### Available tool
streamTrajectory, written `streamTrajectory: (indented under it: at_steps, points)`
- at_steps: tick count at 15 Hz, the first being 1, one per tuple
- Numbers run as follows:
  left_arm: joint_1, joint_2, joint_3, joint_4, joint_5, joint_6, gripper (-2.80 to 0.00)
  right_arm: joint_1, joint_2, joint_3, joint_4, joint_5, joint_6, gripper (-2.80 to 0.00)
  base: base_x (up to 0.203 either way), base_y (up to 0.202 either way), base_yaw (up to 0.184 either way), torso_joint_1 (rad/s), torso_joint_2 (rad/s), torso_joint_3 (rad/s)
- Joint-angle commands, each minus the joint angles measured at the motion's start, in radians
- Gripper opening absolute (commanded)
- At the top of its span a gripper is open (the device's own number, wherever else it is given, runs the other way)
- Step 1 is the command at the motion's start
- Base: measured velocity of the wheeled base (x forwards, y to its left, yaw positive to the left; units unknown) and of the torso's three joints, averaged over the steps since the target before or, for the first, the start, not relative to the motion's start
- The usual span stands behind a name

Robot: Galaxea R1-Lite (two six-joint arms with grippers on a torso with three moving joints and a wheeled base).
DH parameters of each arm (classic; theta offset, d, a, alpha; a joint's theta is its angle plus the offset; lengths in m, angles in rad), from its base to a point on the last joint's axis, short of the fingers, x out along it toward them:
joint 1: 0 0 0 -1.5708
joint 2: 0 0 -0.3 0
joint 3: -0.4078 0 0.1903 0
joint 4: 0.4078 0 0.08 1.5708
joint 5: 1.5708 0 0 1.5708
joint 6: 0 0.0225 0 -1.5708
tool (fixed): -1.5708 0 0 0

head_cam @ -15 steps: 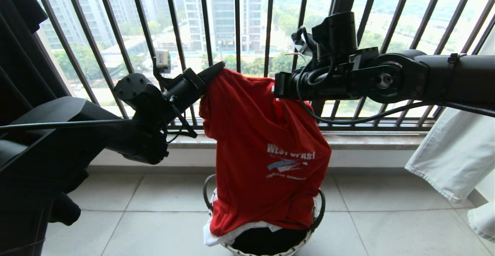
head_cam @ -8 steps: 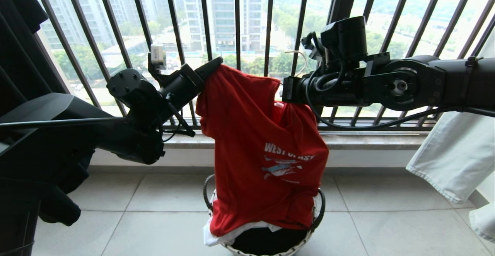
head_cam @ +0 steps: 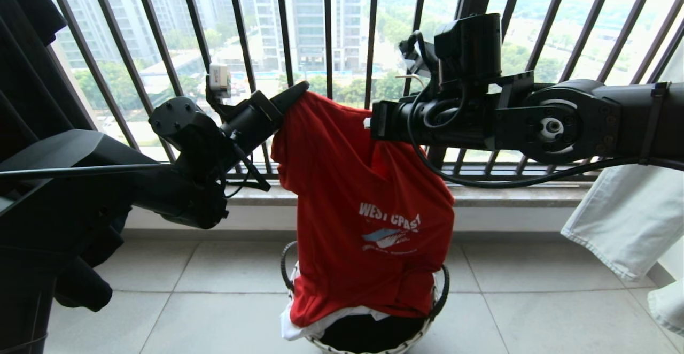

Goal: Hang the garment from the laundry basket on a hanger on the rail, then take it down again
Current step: Hang the clothes on the clothes rack

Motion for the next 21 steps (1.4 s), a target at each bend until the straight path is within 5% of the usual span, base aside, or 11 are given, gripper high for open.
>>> streamTrajectory:
  at_steps: [1,9,19,21]
  points:
    - [-0.002,-0.002,0.002,-0.008,-0.003,-0.005,-2.8,0.014,0.017,0.003,-0.001,0.001,0.001,0.0,0.0,0.0,0.0,0.0,0.0,0.0]
    - [-0.001,-0.023,0.008,-0.008,0.017,-0.006,-2.8,0.016,0.022,0.098,0.051,-0.014,0.002,0.0,0.0,0.0,0.0,0.0,0.0,0.0]
    - [0.01,-0.027,0.006,-0.008,0.026,-0.006,-2.8,0.014,-0.002,0.116,0.217,-0.119,0.006,0.0,0.0,0.0,0.0,0.0,0.0,0.0]
    - [0.012,-0.027,0.005,-0.008,0.026,-0.006,-2.8,0.005,-0.017,0.13,0.253,-0.198,0.003,0.0,0.0,0.0,0.0,0.0,0.0,0.0]
